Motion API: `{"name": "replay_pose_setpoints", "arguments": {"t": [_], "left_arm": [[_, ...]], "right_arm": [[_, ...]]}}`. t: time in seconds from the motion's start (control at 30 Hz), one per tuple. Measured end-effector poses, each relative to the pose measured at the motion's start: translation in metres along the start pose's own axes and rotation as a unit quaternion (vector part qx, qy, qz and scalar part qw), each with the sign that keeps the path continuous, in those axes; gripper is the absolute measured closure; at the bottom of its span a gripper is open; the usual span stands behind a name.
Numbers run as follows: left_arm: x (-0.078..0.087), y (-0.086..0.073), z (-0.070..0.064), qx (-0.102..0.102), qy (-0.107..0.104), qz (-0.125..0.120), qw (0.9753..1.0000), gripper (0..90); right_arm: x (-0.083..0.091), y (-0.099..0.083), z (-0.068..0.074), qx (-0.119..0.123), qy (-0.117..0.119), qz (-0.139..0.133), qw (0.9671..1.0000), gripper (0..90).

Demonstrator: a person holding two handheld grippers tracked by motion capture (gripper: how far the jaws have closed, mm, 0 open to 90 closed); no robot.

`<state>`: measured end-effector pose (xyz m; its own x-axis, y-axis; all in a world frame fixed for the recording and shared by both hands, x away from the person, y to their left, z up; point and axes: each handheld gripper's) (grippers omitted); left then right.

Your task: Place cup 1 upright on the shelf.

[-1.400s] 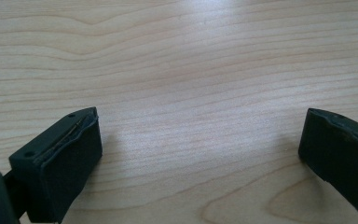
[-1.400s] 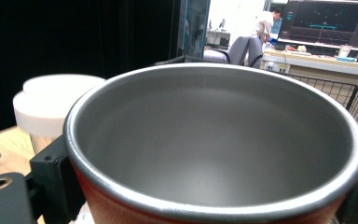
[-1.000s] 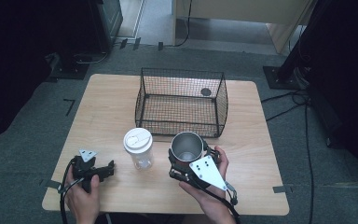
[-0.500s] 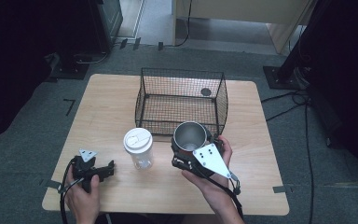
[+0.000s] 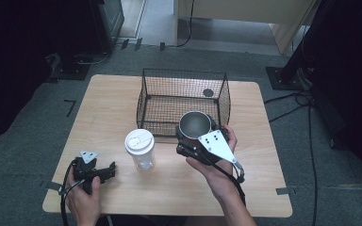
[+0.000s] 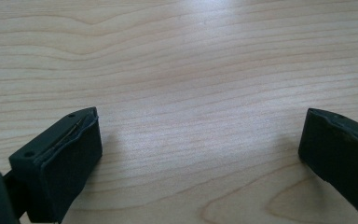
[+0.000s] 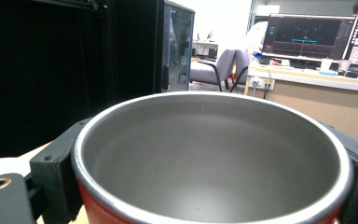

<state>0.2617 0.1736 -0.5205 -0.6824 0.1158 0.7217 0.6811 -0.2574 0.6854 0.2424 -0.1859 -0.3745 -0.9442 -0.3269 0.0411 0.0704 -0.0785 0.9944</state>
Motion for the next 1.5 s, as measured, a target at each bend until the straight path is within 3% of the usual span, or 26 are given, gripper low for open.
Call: {"name": "replay_pose_setpoints", "arguments": {"t": [0.73, 1.5], "left_arm": [[0.0, 0.0, 0.0, 0.0, 0.0, 0.0, 1.0, 0.0], [0.0, 0.0, 0.0, 0.001, 0.0, 0.0, 1.0, 0.0]], "right_arm": [[-0.046, 0.014, -0.028, -0.022, -0.021, 0.002, 0.9995, 7.0], [-0.108, 0.016, -0.061, -0.032, -0.079, -0.001, 0.9964, 6.9]]}}
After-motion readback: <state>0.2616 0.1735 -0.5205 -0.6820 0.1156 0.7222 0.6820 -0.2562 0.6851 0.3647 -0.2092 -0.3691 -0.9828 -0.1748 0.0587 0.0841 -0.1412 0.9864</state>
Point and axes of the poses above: each handheld gripper's, and its own axes: x roughly backward along the jaws, y roughly out of its top, z roughly to its left, and after that the axes turned 7 degrees about -x, right-handed
